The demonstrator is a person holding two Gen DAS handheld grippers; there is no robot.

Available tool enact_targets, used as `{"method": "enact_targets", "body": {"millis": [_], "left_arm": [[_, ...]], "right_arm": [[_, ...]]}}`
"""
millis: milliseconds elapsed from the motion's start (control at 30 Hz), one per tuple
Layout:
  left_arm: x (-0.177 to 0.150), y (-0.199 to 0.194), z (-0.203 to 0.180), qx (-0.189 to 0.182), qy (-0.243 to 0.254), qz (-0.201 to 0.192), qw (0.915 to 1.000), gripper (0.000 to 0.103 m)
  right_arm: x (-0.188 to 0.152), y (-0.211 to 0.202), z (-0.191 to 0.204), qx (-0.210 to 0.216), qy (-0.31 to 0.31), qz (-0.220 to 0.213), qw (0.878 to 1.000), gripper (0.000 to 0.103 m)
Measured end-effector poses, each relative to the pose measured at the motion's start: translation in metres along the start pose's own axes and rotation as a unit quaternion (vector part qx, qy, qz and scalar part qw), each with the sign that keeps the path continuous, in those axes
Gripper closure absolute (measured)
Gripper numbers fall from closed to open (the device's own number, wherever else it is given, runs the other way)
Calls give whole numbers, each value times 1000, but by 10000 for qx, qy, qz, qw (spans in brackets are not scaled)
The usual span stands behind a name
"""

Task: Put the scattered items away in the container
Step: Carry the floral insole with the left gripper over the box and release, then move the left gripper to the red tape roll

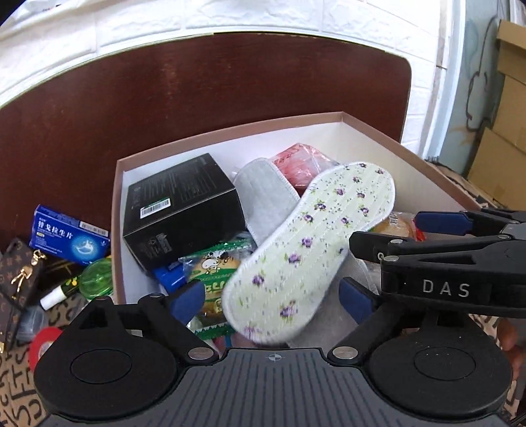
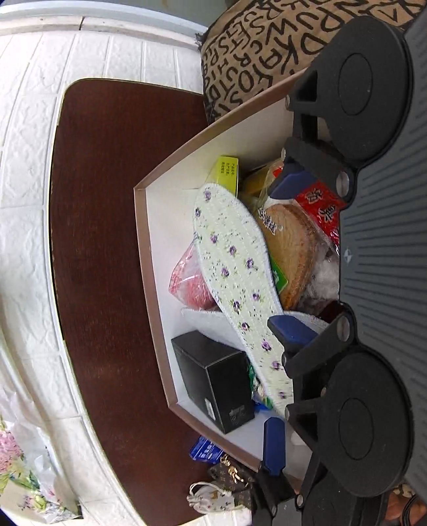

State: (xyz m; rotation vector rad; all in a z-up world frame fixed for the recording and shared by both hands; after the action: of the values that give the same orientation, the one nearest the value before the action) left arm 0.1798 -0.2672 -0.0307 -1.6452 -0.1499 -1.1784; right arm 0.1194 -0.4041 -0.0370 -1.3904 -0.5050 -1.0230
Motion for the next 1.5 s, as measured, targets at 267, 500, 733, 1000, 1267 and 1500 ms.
{"method": "enact_targets", "body": {"millis": [267, 500, 733, 1000, 1267, 1500], "left_arm": [[-5, -45, 6, -184, -97, -318, 9993, 7], [-41, -102, 7, 552, -90, -500, 9972, 0], [-103, -138, 28, 887, -487, -441, 9939, 0], [-165, -162, 79, 1665, -1354, -266, 9763, 0], [-186, -182, 147, 2296, -2193, -77, 9482, 0], [-179, -167, 187, 1558, -2724, -38, 9495, 1]], "right_arm": [[1, -48, 20, -15, -53, -592, 9982, 0], [-16, -96, 57, 413, -261, -904, 9947, 0], [-57, -121, 105, 956, -579, -801, 9905, 0], [-100, -130, 146, 954, -1033, -766, 9871, 0], [-113, -134, 175, 1339, -1241, -489, 9820, 1], [-121, -106, 219, 1802, -1823, -529, 9651, 1]]}}
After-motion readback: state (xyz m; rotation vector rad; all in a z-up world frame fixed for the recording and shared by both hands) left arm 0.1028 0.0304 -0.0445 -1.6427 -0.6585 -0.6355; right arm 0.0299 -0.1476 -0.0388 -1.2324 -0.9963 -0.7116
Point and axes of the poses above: each gripper's, at about its wrist camera, not at the fingertips, and y roughly the way its jaws point, z to its left, x to its top, the point moved 1 cm from there along y, roughly the way its jaws point, and after that the axes turned 3 degrees about y, right-handed, at the moved point
